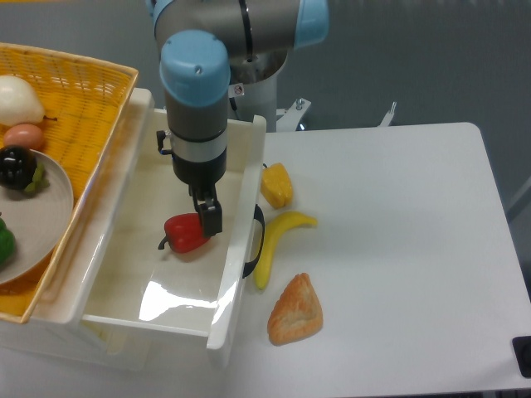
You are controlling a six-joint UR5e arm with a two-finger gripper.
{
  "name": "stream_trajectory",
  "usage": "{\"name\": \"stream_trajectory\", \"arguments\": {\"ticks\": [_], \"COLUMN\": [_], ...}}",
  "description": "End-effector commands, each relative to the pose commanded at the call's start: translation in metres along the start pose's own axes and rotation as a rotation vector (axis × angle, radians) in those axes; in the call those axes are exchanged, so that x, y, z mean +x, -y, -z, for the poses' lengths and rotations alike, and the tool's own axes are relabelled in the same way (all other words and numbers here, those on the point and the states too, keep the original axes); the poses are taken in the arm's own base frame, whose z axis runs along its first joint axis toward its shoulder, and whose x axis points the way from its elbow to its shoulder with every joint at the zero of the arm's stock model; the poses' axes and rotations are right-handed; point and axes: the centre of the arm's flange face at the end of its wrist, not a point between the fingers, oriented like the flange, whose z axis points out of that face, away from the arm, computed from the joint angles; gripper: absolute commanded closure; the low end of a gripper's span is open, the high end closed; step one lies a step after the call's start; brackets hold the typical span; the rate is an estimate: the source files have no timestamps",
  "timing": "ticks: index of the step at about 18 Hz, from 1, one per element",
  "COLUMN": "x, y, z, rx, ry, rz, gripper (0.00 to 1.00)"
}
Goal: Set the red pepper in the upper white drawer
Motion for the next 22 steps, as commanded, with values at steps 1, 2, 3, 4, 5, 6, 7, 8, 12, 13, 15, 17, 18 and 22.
{"name": "stream_trajectory", "arguments": {"ticks": [1, 2, 3, 4, 5, 6, 7, 8, 12, 13, 15, 17, 18, 22], "x": [0.001, 0.0, -0.001, -0.003, -0.006, -0.008, -0.008, -0.009, -0.016, -0.018, -0.021, -0.025, -0.024, -0.032], "y": [0.001, 0.0, -0.002, -0.003, -0.006, -0.009, -0.008, -0.009, -0.023, -0.027, -0.04, -0.061, -0.068, -0.116], "z": [0.004, 0.007, 0.01, 0.01, 0.012, 0.014, 0.015, 0.016, 0.034, 0.041, 0.054, 0.065, 0.075, 0.096], "rx": [0.028, 0.063, 0.105, 0.149, 0.184, 0.216, 0.24, 0.26, 0.301, 0.304, 0.305, 0.31, 0.312, 0.26], "ry": [0.0, -0.003, -0.012, -0.027, -0.039, -0.053, -0.067, -0.079, -0.083, -0.07, -0.041, -0.016, 0.006, 0.086], "rz": [0.051, 0.114, 0.177, 0.242, 0.316, 0.383, 0.436, 0.487, 0.693, 0.704, 0.733, 0.773, 0.782, 0.866], "gripper": [0.03, 0.0, 0.0, 0.0, 0.0, 0.0, 0.0, 0.0, 0.0, 0.0, 0.0, 0.0, 0.0, 0.0]}}
